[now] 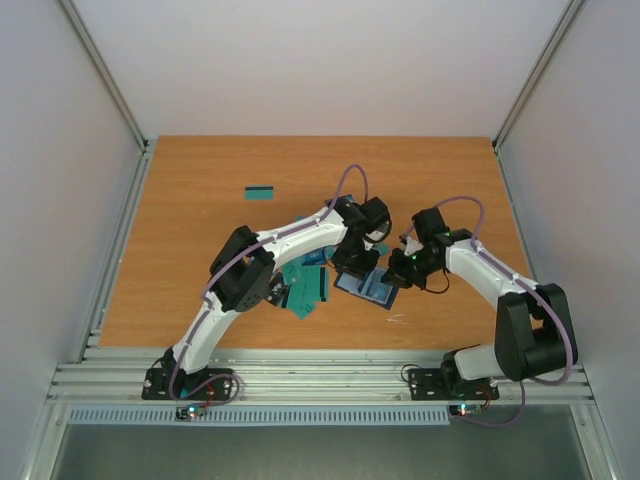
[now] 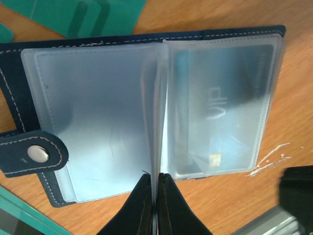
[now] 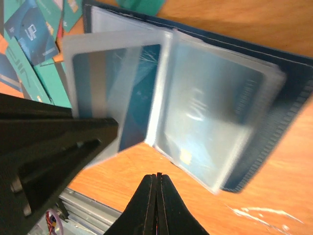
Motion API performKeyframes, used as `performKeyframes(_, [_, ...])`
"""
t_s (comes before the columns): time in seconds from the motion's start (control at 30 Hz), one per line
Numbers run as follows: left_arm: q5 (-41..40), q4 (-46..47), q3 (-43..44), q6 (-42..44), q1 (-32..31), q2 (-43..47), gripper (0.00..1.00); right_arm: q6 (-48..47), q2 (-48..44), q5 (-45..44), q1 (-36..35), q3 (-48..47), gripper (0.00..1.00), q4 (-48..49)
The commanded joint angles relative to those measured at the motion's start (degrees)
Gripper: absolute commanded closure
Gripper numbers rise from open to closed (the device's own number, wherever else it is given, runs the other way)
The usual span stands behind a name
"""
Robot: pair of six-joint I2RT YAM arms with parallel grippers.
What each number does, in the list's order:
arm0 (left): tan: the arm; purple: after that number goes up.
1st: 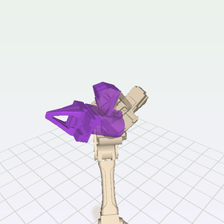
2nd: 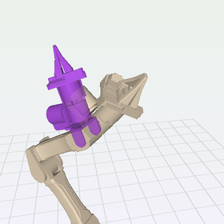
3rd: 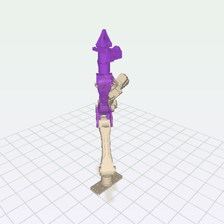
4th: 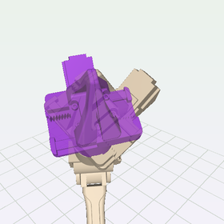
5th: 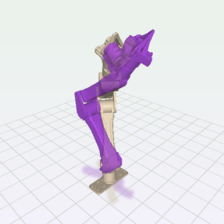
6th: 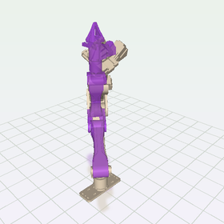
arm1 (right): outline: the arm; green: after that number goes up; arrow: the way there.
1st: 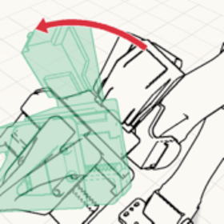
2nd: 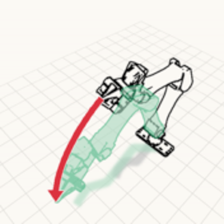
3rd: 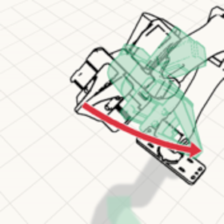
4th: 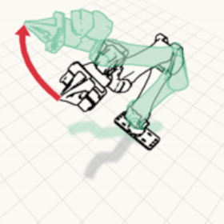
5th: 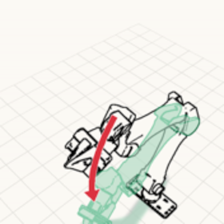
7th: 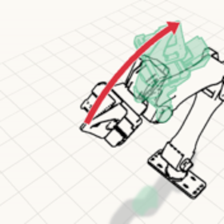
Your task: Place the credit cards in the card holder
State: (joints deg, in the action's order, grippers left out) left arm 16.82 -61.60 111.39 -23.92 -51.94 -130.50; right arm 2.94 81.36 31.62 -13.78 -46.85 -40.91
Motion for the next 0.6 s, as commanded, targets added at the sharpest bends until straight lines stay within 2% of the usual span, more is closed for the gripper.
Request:
performKeyframes(0.0, [-5.52,-5.33,3.81,2.01,-0.84,-2.38,0.95,1.20,-3.67,-2.79,2.18,2.25,0.96,-5.09])
performKeyframes(0.37, [-10.88,-8.23,9.25,1.89,-2.11,-5.38,0.92,2.13,-9.48,-4.26,3.85,2.56,0.95,-8.77])
performKeyframes(0.57, [-10.80,-8.69,12.22,1.85,-3.41,-6.82,0.90,2.43,-11.40,-5.89,3.97,2.40,0.94,-10.66])
